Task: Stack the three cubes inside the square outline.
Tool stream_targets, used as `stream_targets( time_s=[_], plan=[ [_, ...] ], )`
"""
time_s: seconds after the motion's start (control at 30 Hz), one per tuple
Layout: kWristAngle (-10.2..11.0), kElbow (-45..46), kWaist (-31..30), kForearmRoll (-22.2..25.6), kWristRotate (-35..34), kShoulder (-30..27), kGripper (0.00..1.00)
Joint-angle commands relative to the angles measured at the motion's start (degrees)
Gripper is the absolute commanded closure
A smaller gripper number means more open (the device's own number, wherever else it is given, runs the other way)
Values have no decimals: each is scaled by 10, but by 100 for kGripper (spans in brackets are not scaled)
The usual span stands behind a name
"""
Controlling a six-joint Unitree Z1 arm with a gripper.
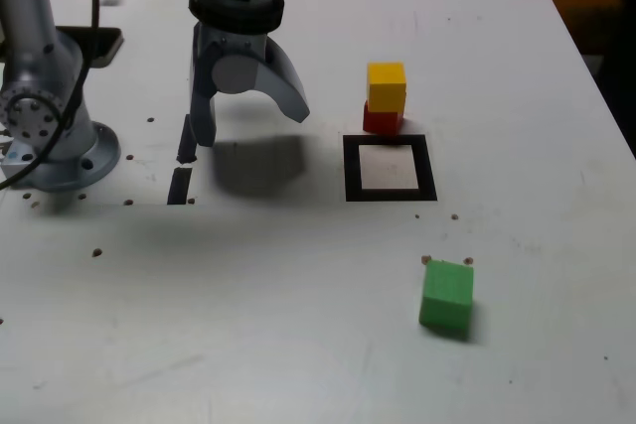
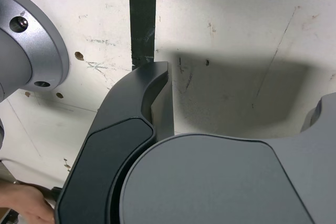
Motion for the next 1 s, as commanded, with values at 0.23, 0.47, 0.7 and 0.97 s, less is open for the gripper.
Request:
stream_targets(
  time_s=[0.23,0.47,0.7,0.97],
  plan=[
    [1,-2,0,1,-1,-4,1],
    [5,-14,0,8,-1,-4,2],
    [37,-73,0,56,-1,-6,4],
    [85,-160,0,81,12,6,4]
  ],
)
